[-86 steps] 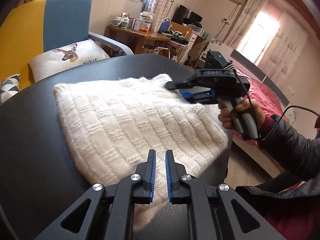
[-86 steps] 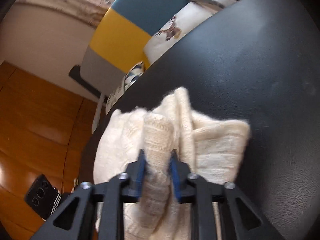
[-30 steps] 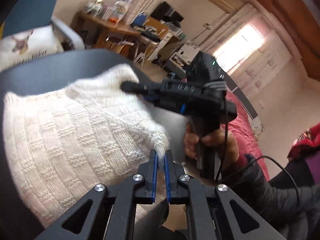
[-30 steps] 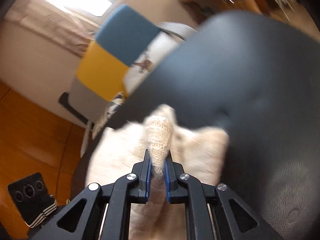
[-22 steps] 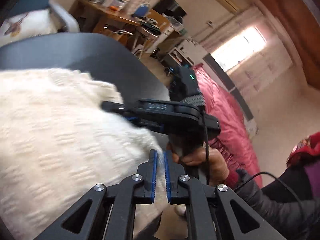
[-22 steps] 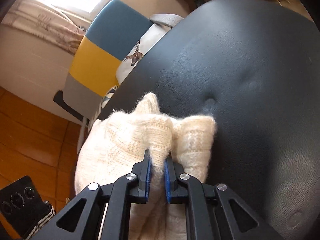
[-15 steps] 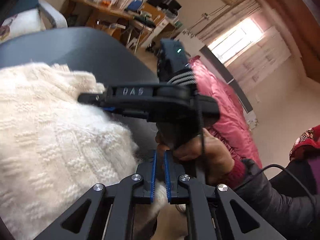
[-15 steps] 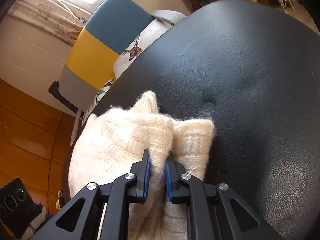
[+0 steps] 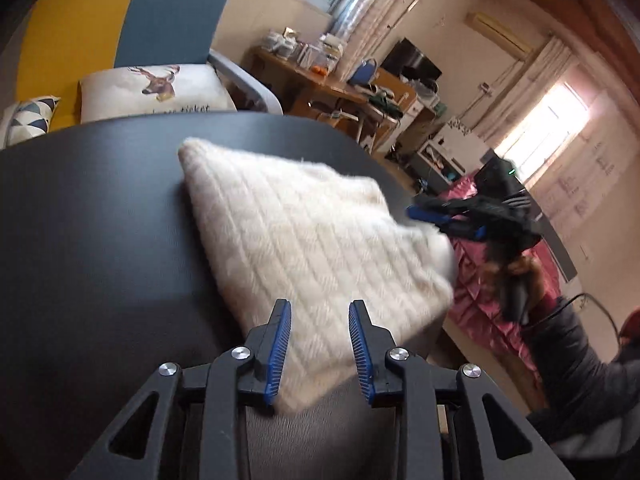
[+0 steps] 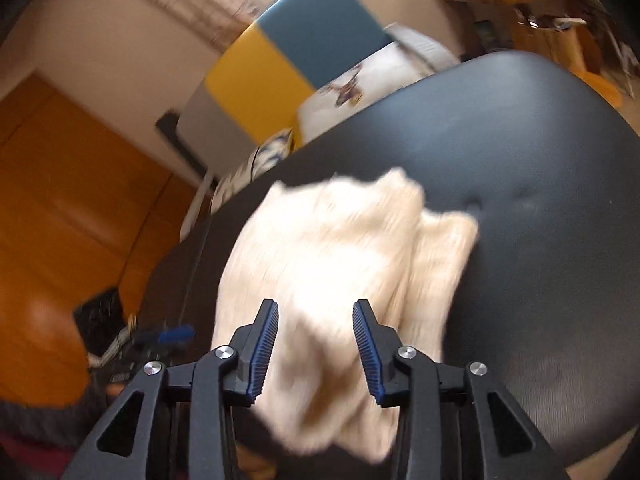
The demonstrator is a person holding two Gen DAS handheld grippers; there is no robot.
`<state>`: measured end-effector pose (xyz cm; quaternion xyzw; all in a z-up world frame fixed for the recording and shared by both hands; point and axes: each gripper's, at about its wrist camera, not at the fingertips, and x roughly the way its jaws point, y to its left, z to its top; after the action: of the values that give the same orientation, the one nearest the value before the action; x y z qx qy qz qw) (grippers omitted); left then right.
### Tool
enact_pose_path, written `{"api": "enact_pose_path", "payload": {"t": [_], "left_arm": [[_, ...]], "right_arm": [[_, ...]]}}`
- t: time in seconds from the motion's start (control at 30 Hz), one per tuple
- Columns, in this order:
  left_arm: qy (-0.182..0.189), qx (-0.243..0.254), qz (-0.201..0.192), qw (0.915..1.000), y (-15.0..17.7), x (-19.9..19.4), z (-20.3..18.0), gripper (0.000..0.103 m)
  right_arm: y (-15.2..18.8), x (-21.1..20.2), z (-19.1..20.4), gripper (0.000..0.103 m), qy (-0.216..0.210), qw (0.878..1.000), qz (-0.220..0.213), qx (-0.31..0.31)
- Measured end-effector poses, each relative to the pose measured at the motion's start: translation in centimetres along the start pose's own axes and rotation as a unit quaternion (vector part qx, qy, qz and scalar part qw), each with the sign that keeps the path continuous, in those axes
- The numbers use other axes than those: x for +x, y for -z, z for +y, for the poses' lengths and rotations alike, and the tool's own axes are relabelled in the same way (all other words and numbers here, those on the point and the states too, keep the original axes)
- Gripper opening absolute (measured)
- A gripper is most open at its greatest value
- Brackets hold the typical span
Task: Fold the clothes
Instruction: 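Open the right gripper and release the tucked sweater corner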
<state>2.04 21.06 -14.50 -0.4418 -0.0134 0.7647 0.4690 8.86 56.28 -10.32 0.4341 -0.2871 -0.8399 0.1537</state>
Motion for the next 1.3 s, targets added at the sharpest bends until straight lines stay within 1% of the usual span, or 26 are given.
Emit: {"api": "enact_pose_path", "payload": {"t": [0.07,0.13,0.27,0.3,0.37,0.43,0.5,0.53,0.57,0.6,0.63,0.73,0.77,0.8,0.83,0.87,0.9,0.93,0.97,1.03,1.13,1.17,1.2,1.23,1.27,1.3], "left_arm": [[-0.011,0.047,0.011,0.9988,1.5,0.1,-0.1,0.029],[-0.027,0.097,0.025,0.9945,3.1,0.1,-0.6,0.030],[-0.060,0.186,0.055,0.9793,4.5,2.3,-2.7,0.031],[-0.072,0.198,0.057,0.9760,4.8,2.7,-2.8,0.031],[-0.078,0.198,0.060,0.9752,4.7,3.6,-2.5,0.031],[-0.092,0.208,0.057,0.9721,4.5,4.2,-2.4,0.031],[-0.106,0.225,0.060,0.9668,4.7,4.4,-2.5,0.031],[-0.112,0.233,0.061,0.9640,4.8,4.6,-2.6,0.030],[-0.120,0.245,0.066,0.9598,4.9,4.8,-2.7,0.027],[-0.123,0.258,0.071,0.9555,4.9,4.8,-2.7,0.014],[-0.125,0.272,0.076,0.9511,5.0,4.8,-2.7,0.009],[-0.121,0.318,0.098,0.9351,5.3,4.3,-2.8,0.004],[-0.121,0.336,0.108,0.9278,5.6,4.1,-2.7,0.004],[-0.117,0.347,0.118,0.9231,5.8,3.9,-2.6,0.004],[-0.110,0.351,0.126,0.9214,6.0,3.7,-2.4,0.003],[-0.104,0.355,0.134,0.9195,6.2,3.4,-2.3,0.003],[-0.103,0.360,0.143,0.9162,6.6,3.5,-2.2,0.003],[-0.104,0.366,0.152,0.9125,7.0,3.5,-2.1,0.000],[-0.106,0.366,0.158,0.9111,7.4,3.6,-2.0,0.000],[-0.101,0.346,0.154,0.9200,7.3,3.2,-1.9,0.000],[-0.083,0.331,0.142,0.9291,6.8,1.9,-2.5,0.000],[-0.073,0.323,0.142,0.9327,6.7,1.5,-2.6,0.000],[-0.066,0.310,0.136,0.9386,6.3,0.9,-2.6,0.000],[-0.060,0.295,0.129,0.9447,5.8,0.4,-2.6,0.000],[-0.038,0.259,0.118,0.9578,4.9,-0.3,-2.2,0.000],[-0.020,0.221,0.096,0.9702,3.8,-1.1,-1.8,0.000]], "right_arm": [[1.6,-0.2,1.0,0.046,0.002,0.999,0.029,-0.017],[2.5,0.4,1.4,0.047,0.018,0.998,0.059,-0.025],[3.1,1.7,0.7,0.047,0.013,0.996,0.087,-0.014],[3.5,1.9,0.4,0.047,0.010,0.995,0.095,-0.013],[3.3,2.9,0.1,0.047,0.018,0.994,0.110,-0.007],[3.0,3.9,0.1,0.046,0.013,0.992,0.122,-0.012],[2.8,4.5,0.8,0.021,0.016,0.992,0.116,-0.040],[3.1,4.8,1.2,0.014,0.021,0.991,0.124,-0.051],[3.3,5.0,1.7,0.012,0.030,0.989,0.131,-0.065],[3.4,5.1,2.5,0.010,0.039,0.987,0.136,-0.081],[3.4,4.7,3.1,0.010,0.038,0.986,0.134,-0.092],[3.2,2.0,3.7,0.006,0.027,0.988,0.109,-0.105],[3.4,1.8,3.0,0.004,0.037,0.988,0.112,-0.100],[3.9,2.1,1.8,0.004,0.057,0.987,0.124,-0.090],[4.7,2.8,0.6,0.004,0.078,0.984,0.140,-0.079],[5.5,3.6,-0.5,0.000,0.092,0.982,0.153,-0.067],[6.3,4.2,-1.4,0.000,0.100,0.980,0.161,-0.055],[6.8,4.4,-2.1,0.000,0.093,0.982,0.156,-0.041],[7.1,4.2,-2.4,0.000,0.084,0.985,0.146,-0.030],[7.2,3.6,-2.6,0.000,0.084,0.988,0.132,-0.020],[6.7,2.4,-2.9,0.003,0.083,0.990,0.116,-0.006],[6.2,1.6,-3.2,0.006,0.078,0.992,0.100,0.005],[5.7,0.4,-3.5,0.018,0.067,0.995,0.076,0.022],[5.2,-0.6,-3.8,0.024,0.051,0.997,0.052,0.040],[4.7,-1.3,-4.2,0.031,0.030,0.997,0.029,0.058],[4.1,-2.0,-4.6,0.032,0.010,0.997,0.007,0.074]]}}
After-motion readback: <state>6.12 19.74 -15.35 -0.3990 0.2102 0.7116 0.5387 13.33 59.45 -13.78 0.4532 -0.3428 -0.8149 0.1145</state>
